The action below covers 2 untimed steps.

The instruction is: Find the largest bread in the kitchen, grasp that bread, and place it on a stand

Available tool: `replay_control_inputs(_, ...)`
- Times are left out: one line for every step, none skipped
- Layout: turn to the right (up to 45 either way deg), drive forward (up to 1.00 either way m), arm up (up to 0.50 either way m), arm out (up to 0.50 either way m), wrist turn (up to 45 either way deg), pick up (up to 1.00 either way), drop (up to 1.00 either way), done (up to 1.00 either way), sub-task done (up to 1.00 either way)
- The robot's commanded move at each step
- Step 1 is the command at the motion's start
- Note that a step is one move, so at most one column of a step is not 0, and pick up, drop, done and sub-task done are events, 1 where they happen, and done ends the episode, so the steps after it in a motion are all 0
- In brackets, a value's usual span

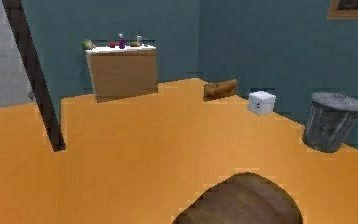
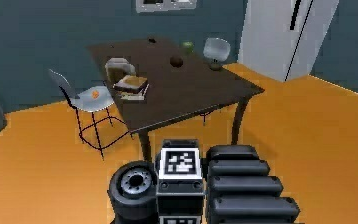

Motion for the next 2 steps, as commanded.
replay_control_inputs(27.0, 0.0, 0.0, 0.0, 0.0, 0.0, 0.0, 0.0, 0.0)
replay_control_inputs(0.0, 0.4, 0.0, 0.0, 0.0, 0.0, 0.0, 0.0, 0.0)
